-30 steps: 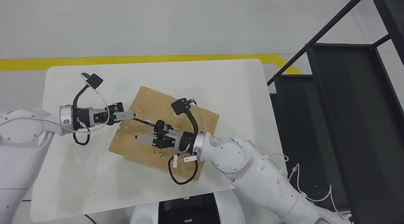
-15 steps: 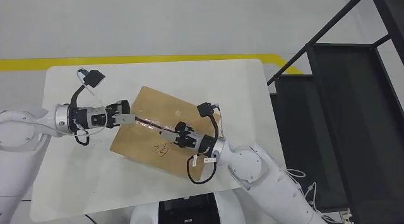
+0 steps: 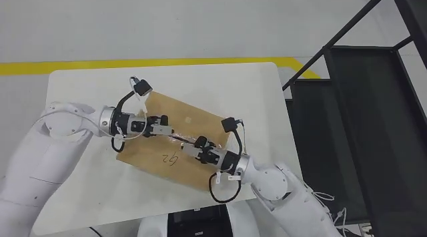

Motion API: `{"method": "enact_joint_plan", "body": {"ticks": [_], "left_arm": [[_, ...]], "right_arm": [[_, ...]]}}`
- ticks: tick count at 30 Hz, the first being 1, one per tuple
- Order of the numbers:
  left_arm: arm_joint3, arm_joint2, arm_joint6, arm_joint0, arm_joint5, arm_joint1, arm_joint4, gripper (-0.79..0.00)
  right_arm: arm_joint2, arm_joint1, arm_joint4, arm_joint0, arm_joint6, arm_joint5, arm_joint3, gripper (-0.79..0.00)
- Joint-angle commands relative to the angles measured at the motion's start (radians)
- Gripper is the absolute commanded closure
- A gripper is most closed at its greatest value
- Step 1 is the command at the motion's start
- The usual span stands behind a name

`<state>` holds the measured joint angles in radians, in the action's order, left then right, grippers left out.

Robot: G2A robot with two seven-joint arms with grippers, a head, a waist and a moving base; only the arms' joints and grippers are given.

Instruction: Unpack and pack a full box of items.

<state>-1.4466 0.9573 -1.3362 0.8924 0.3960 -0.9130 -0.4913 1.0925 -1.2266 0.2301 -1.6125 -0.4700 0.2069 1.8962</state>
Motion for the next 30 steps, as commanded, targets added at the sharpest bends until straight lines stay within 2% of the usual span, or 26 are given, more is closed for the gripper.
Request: {"method": "enact_joint_plan", "body": {"ticks": [1,7,13,21,25,30], "left_arm": [[0.045,-0.035,-0.001,-0.022,0.005,-0.013,-0.005,-0.785],[0.146,-0.084,-0.029,-0.069,0.02,-0.039,-0.028,-0.785],[0.188,-0.075,-0.064,-0.076,0.023,-0.042,-0.055,-0.785],[0.167,-0.031,-0.081,-0.034,0.007,-0.022,-0.034,-0.785],[0.103,0.001,-0.084,0.023,0.004,-0.002,-0.013,-0.785],[0.067,0.033,-0.053,0.063,-0.004,0.01,0.02,-0.785]], "right_arm": [[-0.014,0.0,-0.002,0.001,-0.004,0.016,0.0,-0.785],[-0.05,-0.006,-0.014,0.029,0.016,0.034,-0.033,-0.785],[-0.063,-0.012,-0.021,0.067,0.063,0.058,-0.091,-0.785],[-0.05,-0.012,-0.024,0.083,0.081,0.033,-0.12,-0.785],[-0.029,-0.011,-0.028,0.101,0.085,-0.011,-0.109,-0.785],[-0.025,-0.006,0.01,0.067,0.089,-0.049,-0.076,-0.785]]}}
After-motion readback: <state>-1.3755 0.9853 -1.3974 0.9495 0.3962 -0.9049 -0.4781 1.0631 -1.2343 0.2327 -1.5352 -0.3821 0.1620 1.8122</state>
